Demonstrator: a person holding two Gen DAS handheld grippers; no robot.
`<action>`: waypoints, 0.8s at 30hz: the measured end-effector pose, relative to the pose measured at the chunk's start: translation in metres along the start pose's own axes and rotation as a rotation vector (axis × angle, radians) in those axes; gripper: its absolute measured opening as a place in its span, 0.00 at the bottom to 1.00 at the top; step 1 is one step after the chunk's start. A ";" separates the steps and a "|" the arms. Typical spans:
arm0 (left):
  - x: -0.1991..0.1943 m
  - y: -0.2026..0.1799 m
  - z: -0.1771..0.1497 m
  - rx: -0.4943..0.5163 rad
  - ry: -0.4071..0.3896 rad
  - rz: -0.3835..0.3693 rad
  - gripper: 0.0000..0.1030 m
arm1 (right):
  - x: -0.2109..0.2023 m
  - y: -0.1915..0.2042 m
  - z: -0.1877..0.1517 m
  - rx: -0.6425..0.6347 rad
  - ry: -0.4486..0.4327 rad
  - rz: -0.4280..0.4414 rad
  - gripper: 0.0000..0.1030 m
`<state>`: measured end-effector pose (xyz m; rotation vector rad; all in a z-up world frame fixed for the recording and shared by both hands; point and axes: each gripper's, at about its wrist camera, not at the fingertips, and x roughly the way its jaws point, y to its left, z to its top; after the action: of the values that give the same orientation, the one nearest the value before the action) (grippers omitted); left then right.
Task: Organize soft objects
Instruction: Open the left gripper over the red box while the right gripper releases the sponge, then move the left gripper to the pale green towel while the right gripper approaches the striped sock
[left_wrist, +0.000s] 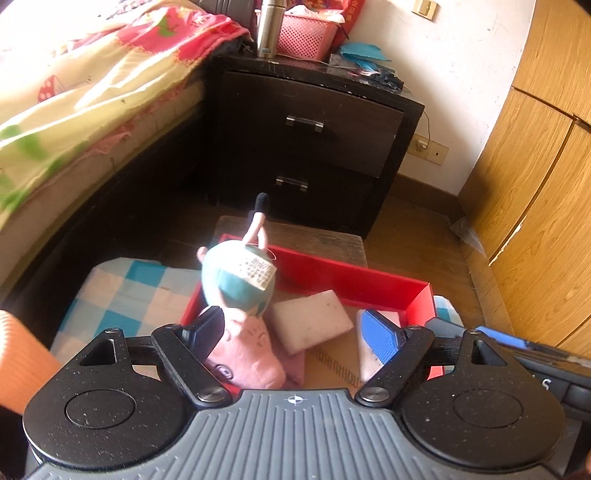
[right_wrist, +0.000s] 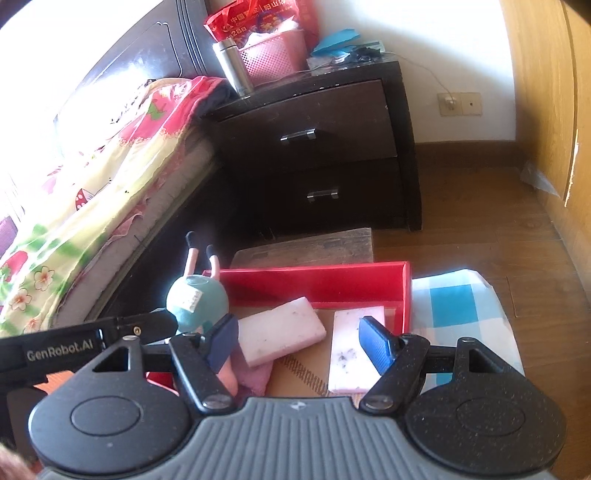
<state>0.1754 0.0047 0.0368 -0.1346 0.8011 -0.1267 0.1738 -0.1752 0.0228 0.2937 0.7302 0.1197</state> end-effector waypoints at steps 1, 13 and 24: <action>-0.002 0.000 -0.001 0.003 -0.002 0.007 0.77 | -0.003 0.002 0.000 -0.010 -0.004 -0.011 0.49; -0.006 0.002 -0.024 0.058 0.047 0.072 0.78 | -0.023 0.003 -0.005 -0.038 -0.009 -0.061 0.49; -0.006 0.004 -0.067 0.085 0.185 0.036 0.78 | -0.035 0.004 -0.027 -0.069 0.057 -0.078 0.50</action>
<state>0.1234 0.0051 -0.0058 -0.0283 0.9807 -0.1408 0.1300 -0.1723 0.0274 0.1965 0.7916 0.0798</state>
